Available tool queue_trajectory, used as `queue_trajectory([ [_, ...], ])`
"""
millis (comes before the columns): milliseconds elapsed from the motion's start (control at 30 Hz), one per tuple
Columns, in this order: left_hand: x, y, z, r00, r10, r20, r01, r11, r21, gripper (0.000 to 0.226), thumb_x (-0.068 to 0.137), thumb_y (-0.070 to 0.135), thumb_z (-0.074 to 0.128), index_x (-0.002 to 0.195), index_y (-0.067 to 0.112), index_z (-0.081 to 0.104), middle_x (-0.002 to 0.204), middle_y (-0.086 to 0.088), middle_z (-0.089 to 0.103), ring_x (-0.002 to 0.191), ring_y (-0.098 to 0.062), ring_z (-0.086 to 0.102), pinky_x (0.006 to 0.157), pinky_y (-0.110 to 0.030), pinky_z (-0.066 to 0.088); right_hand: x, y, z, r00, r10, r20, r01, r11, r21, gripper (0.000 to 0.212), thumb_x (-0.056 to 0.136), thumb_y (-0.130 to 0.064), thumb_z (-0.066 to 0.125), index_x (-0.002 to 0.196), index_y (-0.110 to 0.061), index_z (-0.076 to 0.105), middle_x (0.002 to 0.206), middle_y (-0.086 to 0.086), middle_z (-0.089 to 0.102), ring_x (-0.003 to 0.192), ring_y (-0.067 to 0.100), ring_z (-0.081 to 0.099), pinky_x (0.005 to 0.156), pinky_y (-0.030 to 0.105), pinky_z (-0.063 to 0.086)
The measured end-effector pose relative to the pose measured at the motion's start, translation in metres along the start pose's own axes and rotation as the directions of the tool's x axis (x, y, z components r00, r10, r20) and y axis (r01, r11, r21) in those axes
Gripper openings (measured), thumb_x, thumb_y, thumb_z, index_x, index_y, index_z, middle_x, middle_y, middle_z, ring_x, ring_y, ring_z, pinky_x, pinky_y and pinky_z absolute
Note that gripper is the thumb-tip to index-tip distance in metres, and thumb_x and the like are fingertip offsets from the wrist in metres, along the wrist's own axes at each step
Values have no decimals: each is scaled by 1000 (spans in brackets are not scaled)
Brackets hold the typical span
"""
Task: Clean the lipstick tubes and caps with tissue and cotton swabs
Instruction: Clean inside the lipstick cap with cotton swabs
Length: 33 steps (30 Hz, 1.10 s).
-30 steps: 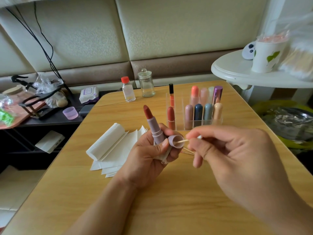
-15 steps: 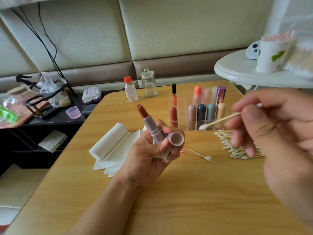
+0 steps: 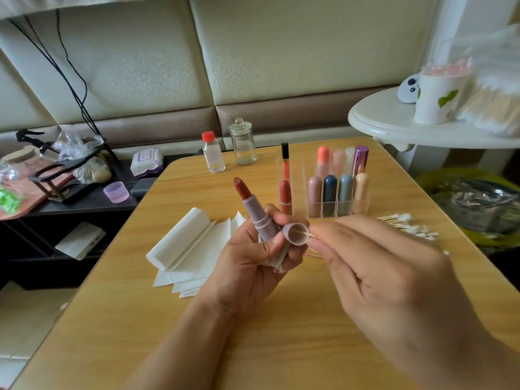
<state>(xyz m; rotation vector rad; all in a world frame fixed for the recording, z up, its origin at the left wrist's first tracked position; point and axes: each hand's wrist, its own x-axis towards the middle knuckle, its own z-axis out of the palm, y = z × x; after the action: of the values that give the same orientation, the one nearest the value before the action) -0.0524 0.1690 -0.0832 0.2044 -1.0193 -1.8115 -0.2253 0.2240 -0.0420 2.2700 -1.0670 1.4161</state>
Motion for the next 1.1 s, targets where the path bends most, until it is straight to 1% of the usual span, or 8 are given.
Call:
queue_trajectory([
  [200, 0, 0, 0, 999, -6, 41, 7, 1000, -13, 13, 89, 1, 63, 100, 5, 58, 83, -9, 62, 69, -17, 58, 62, -25, 40, 9, -2, 0, 992, 115, 41, -120, 984, 133, 10, 84, -7, 68, 79, -6, 76, 73, -1, 67, 68, 3, 48, 76, -4, 35],
  [267, 0, 0, 1, 999, -8, 36, 7, 1000, 11, 12, 89, 2, 64, 99, 6, 59, 83, -8, 62, 68, -16, 57, 62, -24, 41, 10, 0, -2, 996, 64, 54, -68, 995, 69, 9, 84, -3, 68, 78, -7, 75, 72, 0, 65, 65, 4, 45, 75, 1, 39],
  [400, 0, 0, 1, 999, -5, 41, 3, 998, 57, 12, 89, 4, 64, 99, 9, 61, 85, -5, 66, 69, -14, 58, 62, -22, 46, 13, -1, -8, 988, -134, 81, 140, 987, -76, 45, 104, -3, 35, 77, -2, 72, 67, 10, 61, 55, 30, 58, 50, 38, 54],
  [467, 0, 1, 1, 999, 8, 37, -11, 998, 62, 13, 89, 3, 63, 100, 7, 58, 86, -6, 66, 69, -14, 58, 63, -22, 47, 16, -3, -11, 978, -172, 118, 186, 976, -115, 59, 109, -12, 23, 76, -2, 71, 65, 11, 60, 53, 32, 58, 44, 38, 52],
  [567, 0, 1, 2, 995, 49, -84, -37, 989, 144, 14, 86, -4, 59, 96, 6, 58, 86, -12, 62, 66, -18, 53, 61, -24, 44, 10, 0, -11, 969, -125, 213, 170, 963, -209, 20, 89, -1, 63, 71, -6, 67, 61, 8, 54, 47, 28, 51, 38, 34, 46],
  [633, 0, -1, 3, 985, 99, -143, -55, 958, 283, 17, 86, -6, 49, 97, 5, 56, 83, -11, 62, 65, -17, 49, 60, -24, 41, 8, 4, -11, 953, -31, 302, 108, 965, -239, 23, 68, 3, 79, 65, -11, 61, 58, 3, 47, 44, 24, 43, 38, 30, 37],
  [867, 2, -5, 5, 976, 143, -166, -40, 860, 509, 20, 87, 1, 49, 101, 8, 62, 86, -19, 59, 65, -19, 44, 60, -28, 34, 2, 35, -19, 923, -80, 376, 171, 961, -216, 13, 84, -1, 61, 73, -8, 65, 65, 6, 51, 49, 29, 48, 38, 40, 43],
  [1100, 0, -7, 6, 979, 139, -150, -36, 839, 543, 18, 87, 0, 49, 102, 1, 58, 80, -10, 61, 65, -18, 44, 60, -26, 36, -2, 29, -20, 938, 150, 312, -203, 969, 144, 13, 87, -15, 66, 76, -17, 73, 59, -9, 57, 54, 10, 51, 50, 24, 40],
])
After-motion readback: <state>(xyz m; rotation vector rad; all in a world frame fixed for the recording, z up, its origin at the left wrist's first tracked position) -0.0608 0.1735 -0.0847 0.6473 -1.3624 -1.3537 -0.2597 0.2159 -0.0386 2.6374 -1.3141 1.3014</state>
